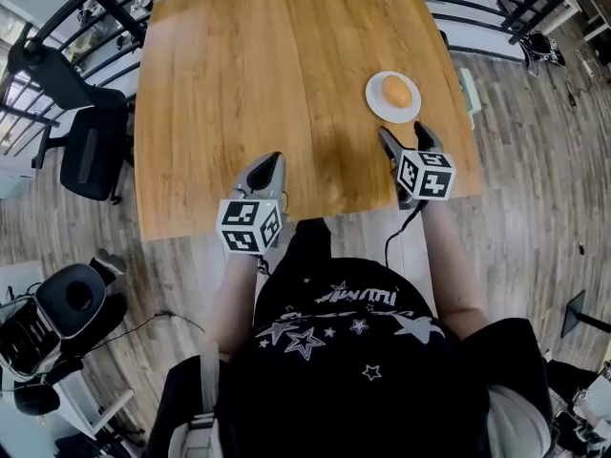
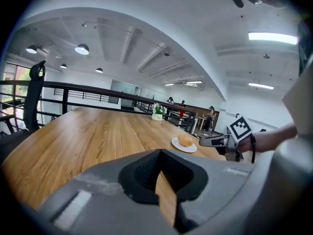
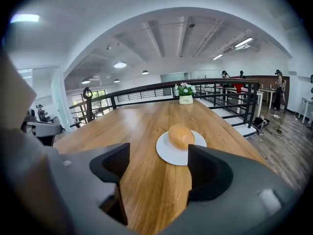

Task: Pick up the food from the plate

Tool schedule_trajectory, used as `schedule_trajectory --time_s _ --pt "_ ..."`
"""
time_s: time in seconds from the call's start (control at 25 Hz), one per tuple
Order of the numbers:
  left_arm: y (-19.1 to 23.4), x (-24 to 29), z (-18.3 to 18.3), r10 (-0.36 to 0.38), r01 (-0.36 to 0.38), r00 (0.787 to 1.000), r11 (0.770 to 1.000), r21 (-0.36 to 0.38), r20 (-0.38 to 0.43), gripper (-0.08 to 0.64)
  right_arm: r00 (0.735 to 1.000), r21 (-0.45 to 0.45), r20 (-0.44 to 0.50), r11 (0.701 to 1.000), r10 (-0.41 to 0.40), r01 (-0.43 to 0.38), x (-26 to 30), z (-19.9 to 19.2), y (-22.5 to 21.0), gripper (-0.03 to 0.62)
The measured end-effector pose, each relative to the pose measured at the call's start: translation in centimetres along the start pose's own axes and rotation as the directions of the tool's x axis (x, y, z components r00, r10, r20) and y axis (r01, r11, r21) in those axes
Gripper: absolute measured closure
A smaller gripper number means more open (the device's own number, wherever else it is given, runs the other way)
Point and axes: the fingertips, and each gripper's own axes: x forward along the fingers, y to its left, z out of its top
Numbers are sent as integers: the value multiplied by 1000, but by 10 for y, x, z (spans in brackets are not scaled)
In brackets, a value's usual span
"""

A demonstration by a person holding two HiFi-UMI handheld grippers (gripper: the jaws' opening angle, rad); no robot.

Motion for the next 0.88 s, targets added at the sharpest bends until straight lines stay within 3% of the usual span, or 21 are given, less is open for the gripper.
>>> schedule_trajectory --time_s 0.16,0.36,0.52,0.88 --pt "13 22 10 -38 37 999 999 -28 -12 558 999 -10 -33 999 -34 34 21 5 -9 230" --pt "18 43 19 -73 74 997 997 12 -38 558 996 -36 -42 996 -81 79 37 13 -27 236" --pt "33 66 26 -80 80 995 997 -10 -64 558 990 -14 -68 993 -122 121 58 19 -43 241" --pt "59 107 34 -136 136 984 991 -11 -116 558 979 -117 -175 989 -109 89 104 12 -41 209"
